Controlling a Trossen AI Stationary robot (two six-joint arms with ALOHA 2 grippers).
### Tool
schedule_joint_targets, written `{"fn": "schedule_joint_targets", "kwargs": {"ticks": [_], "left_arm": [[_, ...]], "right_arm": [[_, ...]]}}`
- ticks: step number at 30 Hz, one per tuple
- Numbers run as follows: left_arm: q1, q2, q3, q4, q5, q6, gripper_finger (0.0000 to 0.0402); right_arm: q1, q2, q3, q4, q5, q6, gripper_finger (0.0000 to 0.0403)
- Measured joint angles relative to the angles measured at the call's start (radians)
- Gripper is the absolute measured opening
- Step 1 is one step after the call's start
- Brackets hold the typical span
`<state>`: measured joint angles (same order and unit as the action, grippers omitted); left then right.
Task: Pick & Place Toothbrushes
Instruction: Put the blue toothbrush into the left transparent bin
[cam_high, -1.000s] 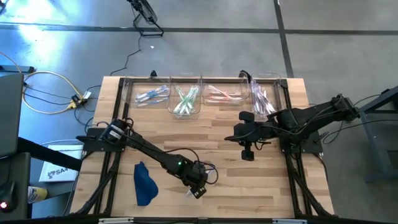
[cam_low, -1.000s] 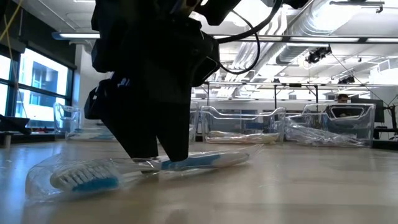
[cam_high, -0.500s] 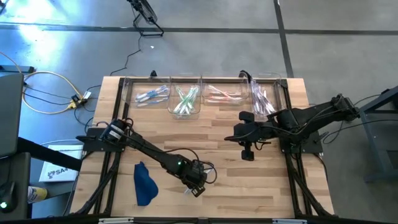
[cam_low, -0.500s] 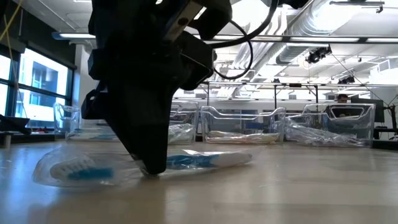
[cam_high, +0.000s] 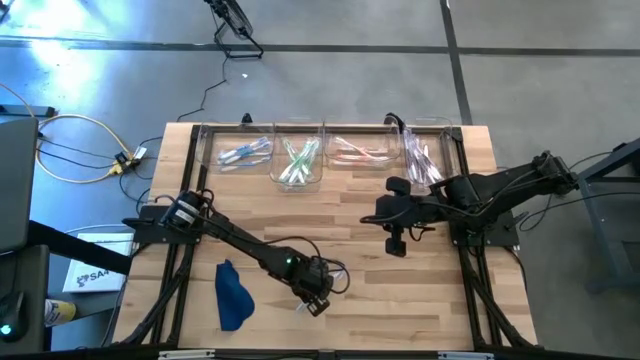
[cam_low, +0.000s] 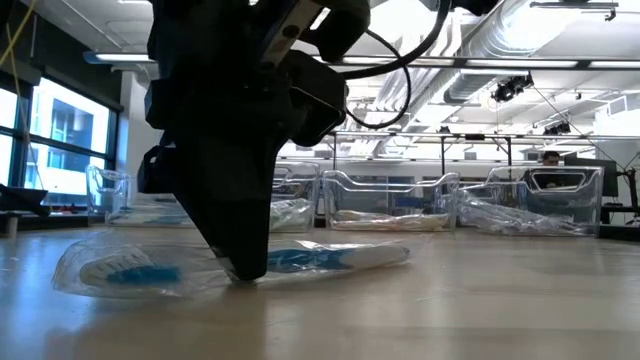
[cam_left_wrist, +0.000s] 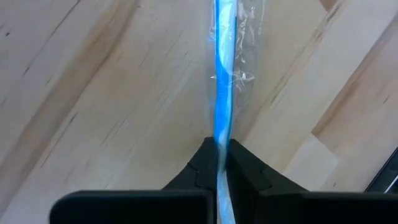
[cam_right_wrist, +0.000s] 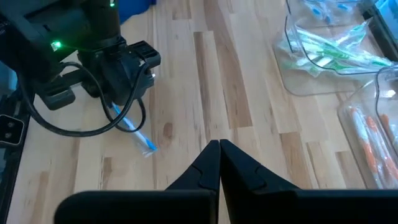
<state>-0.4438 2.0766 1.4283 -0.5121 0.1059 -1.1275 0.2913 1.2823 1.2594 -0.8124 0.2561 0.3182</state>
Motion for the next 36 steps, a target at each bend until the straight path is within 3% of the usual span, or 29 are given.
{"fn": "schedule_joint_targets", "kwargs": {"ticks": [15,27,36], "left_arm": [[0.032,0.0,-0.002,0.026,0.065,0.095,0.0007],[0.029,-0.017,-0.001,0.018,-0.046,0.182,0.0006],[0.048,-0.116,-0.004,-0.09,-0.26,0.251,0.0006]], "right_arm": [[0.001,0.0,0.0,0.006,0.004,0.026,0.0002],[0.003,0.0,0.0,-0.006,-0.004,0.022,0.0002],[0.003,0.0,0.0,-0.128,-0.005,0.026,0.0003]]}}
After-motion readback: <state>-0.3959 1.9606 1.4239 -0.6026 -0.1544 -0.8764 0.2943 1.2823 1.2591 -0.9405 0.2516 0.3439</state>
